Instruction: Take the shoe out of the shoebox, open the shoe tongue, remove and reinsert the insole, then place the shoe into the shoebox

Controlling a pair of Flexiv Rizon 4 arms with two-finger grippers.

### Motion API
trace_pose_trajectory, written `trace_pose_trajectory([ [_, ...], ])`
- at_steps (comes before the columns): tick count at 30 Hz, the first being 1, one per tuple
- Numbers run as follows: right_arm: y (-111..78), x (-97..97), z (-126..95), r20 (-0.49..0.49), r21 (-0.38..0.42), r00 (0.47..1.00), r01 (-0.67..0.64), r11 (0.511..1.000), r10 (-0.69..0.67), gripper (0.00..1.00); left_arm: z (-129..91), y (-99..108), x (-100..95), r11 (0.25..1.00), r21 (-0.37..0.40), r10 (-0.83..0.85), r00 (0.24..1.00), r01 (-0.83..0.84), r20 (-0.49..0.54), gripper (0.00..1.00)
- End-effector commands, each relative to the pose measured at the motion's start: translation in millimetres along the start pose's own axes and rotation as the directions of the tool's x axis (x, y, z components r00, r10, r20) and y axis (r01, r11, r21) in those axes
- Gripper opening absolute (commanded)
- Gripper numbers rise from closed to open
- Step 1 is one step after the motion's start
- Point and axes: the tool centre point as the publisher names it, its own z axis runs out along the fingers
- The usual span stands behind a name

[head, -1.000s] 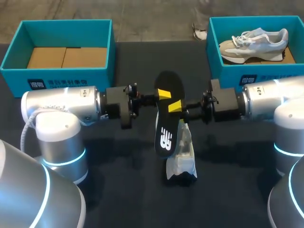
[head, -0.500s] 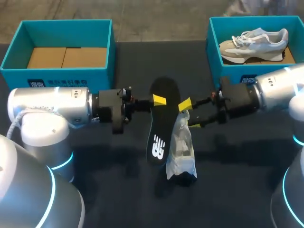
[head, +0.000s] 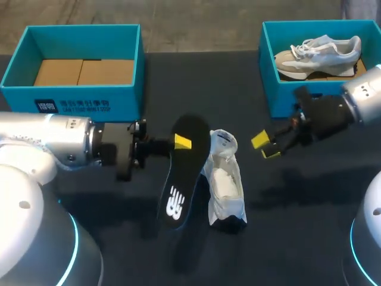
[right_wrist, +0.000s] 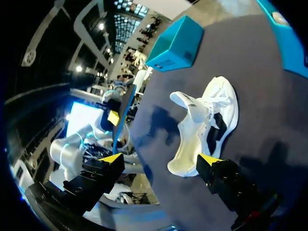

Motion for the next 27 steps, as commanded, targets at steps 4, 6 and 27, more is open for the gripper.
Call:
trace_pose_trajectory([
  [4, -8.1, -2.2, -18.4, 0.009, 0.038, 0.999, 0.052, 0.998, -0.052, 1.00, -14.2, -30.8, -4.2, 0.998, 0.057, 0.004, 0.996, 0.001, -0.094, 0.00],
  [6, -8.1, -2.2, -18.4, 0.009, 0.038, 0.999, 0.052, 0.998, -0.052, 1.00, -14.2, -30.8, -4.2, 0.998, 0.057, 0.004, 0.996, 0.001, -0.094, 0.00],
  [27, -59.4, -33.0, -41.5, 0.135, 0.141, 0.917, 0.356, 0.924, -0.374, 1.00, -2.7, -73.1, 3.4, 0.984, 0.070, -0.160, 0.984, 0.166, -0.080, 0.00],
])
